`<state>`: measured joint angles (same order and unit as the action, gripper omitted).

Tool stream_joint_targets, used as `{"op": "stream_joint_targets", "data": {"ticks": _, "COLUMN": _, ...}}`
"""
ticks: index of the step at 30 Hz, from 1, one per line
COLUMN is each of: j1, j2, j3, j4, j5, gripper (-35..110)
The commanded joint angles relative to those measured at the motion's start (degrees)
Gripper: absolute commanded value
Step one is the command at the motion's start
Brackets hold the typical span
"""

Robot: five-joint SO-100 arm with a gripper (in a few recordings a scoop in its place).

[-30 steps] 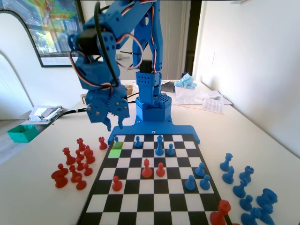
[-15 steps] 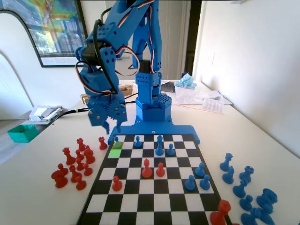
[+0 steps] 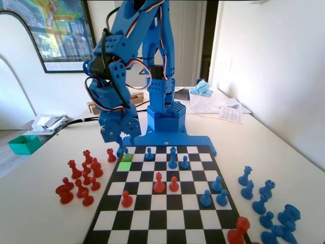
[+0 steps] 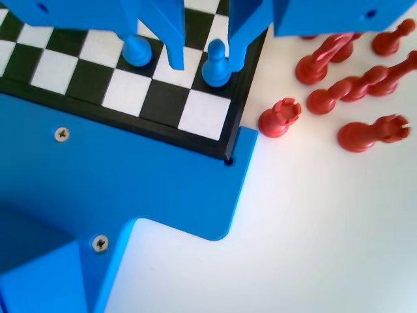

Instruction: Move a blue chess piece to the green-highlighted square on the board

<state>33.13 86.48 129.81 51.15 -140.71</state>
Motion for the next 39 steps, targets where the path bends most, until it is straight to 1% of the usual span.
{"op": "stream_joint_targets", "data": {"ticks": 1, "j1": -0.62, "j2": 0.62, "j3": -2.37, "j4": 0.7, "j5": -0.79, "gripper": 12}}
{"op": "stream_joint_targets", "data": {"ticks": 20, "j1": 2.2, "j2": -2.29, "j3": -5.62, "j4": 0.53, "j5": -4.48, "gripper": 12}}
{"op": "stream_joint_targets", "data": {"ticks": 33, "j1": 0.79, "j2": -3.43, "j3": -6.77, "j4": -0.18, "j5": -2.81, "gripper": 13}}
{"op": "stream_joint_targets", "data": {"ticks": 39, "j1": 0.26, "j2": -3.78, "j3": -5.62, "j4": -2.29, "j5": -2.46, "gripper": 12}}
